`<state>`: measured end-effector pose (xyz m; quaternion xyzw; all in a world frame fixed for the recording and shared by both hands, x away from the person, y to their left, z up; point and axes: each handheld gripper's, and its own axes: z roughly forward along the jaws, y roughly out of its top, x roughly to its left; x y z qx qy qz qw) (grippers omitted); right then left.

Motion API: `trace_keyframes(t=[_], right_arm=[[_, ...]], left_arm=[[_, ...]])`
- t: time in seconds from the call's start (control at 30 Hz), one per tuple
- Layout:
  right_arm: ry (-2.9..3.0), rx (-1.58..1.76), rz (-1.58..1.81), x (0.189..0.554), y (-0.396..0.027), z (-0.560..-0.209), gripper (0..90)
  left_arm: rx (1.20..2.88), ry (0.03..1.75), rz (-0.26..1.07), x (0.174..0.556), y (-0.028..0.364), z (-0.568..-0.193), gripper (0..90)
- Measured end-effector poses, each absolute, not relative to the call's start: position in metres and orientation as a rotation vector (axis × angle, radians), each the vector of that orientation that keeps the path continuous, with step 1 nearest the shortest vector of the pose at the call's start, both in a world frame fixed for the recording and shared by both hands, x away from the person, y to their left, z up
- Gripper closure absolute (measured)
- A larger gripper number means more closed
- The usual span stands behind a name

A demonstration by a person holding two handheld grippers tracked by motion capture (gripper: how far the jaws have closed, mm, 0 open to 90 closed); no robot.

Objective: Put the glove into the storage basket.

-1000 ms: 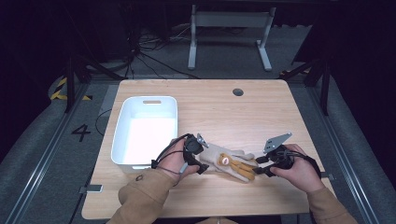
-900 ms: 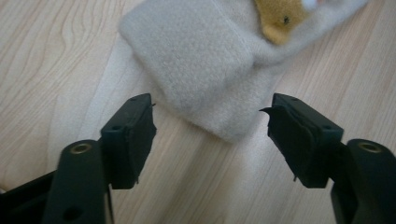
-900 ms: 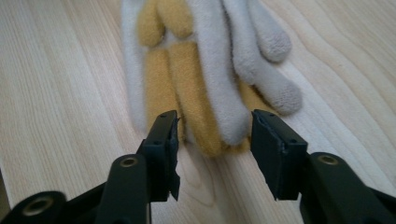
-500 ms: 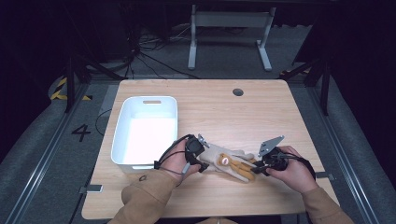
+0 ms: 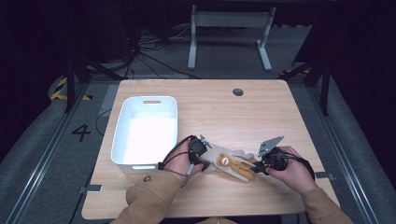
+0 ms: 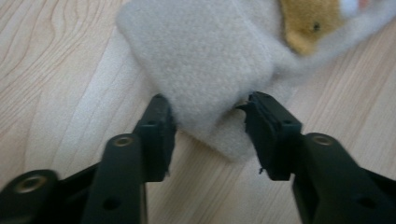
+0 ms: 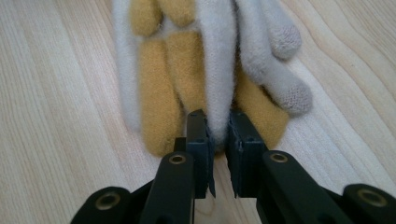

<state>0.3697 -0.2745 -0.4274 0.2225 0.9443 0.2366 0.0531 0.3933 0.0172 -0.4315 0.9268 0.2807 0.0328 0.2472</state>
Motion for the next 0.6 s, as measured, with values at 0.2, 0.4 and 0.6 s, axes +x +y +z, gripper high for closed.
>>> trace_keyframes(t=[0.2,0.4,0.6], right_arm=[[2.871,0.686,0.724,0.369,-0.273,-0.425,80.9],[2.855,0.720,0.740,0.366,-0.276,-0.417,81.9],[2.824,0.739,0.759,0.366,-0.281,-0.408,82.6]], left_arm=[[2.569,0.749,0.131,0.391,0.016,-0.428,78.5],[2.568,0.734,0.151,0.388,0.017,-0.419,84.5],[2.537,0.722,0.161,0.383,0.019,-0.409,84.7]])
